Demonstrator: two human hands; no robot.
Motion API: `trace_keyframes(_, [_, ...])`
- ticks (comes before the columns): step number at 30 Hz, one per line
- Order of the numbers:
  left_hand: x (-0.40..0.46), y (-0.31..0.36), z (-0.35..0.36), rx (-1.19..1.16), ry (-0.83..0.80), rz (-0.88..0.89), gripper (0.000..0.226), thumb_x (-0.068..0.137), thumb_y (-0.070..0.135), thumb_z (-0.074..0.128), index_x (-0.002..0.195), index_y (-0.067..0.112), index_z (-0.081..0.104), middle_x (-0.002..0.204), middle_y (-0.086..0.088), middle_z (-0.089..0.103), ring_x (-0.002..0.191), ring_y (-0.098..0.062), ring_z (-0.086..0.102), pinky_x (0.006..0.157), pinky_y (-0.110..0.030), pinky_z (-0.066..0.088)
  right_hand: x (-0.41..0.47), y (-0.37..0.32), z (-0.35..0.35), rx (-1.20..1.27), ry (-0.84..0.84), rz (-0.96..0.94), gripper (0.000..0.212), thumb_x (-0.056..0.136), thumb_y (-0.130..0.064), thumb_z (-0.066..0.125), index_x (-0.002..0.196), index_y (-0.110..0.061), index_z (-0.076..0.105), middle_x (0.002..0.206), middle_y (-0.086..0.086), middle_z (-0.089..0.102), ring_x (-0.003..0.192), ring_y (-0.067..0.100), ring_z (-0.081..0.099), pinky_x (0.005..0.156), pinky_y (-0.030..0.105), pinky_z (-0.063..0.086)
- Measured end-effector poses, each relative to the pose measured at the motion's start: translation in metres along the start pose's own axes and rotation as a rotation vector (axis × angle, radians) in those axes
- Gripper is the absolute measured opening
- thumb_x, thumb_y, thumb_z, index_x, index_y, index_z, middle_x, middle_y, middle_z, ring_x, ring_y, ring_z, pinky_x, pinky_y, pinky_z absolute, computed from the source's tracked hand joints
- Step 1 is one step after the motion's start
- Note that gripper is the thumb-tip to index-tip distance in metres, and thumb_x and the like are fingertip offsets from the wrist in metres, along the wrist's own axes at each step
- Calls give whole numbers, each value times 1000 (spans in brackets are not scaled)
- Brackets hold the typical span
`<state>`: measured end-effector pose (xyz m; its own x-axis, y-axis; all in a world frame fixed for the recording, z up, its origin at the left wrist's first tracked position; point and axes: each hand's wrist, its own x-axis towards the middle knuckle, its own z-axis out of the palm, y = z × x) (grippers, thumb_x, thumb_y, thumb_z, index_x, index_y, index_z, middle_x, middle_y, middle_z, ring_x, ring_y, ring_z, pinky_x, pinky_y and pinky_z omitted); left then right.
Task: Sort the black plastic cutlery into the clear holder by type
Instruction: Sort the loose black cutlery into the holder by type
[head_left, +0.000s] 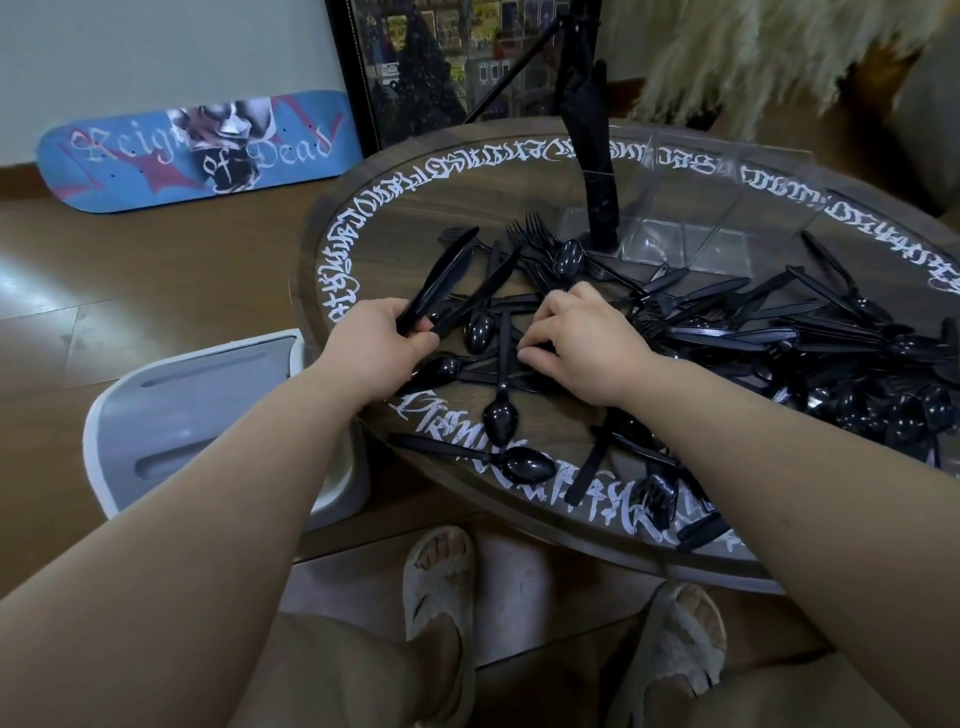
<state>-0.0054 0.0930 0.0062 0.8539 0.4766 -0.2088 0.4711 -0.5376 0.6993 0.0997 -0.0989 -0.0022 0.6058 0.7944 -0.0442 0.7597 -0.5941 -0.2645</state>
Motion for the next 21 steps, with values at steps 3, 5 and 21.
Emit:
trace_keyframes(3, [1,-2,-1,21,11,2,5,89,21,63,88,16,61,65,5,54,55,-10,50,52,-19,37,0,2,0,-54,-28,-23,26,94,-37,55,114,-28,68,112,-6,54,109,19,38,88,33,40])
trace_keyframes(5, [3,-3,-1,17,22,1,5,90,21,62,88,17,60,65,5,55,55,-10,51,52,-21,38,0,3,-1,-69,-32,-21,28,93,-37,56,117,-27,67,113,-6,54,110,20,38,90,35,41])
trace_keyframes(21, [-2,-2,-4,47,21,21,11,89,21,62,80,22,57,65,6,54,59,-10,49,56,-25,38,-15,-10,-2,-100,-111,-22,38,79,-57,64,100,-25,64,98,-7,52,104,17,39,84,31,41])
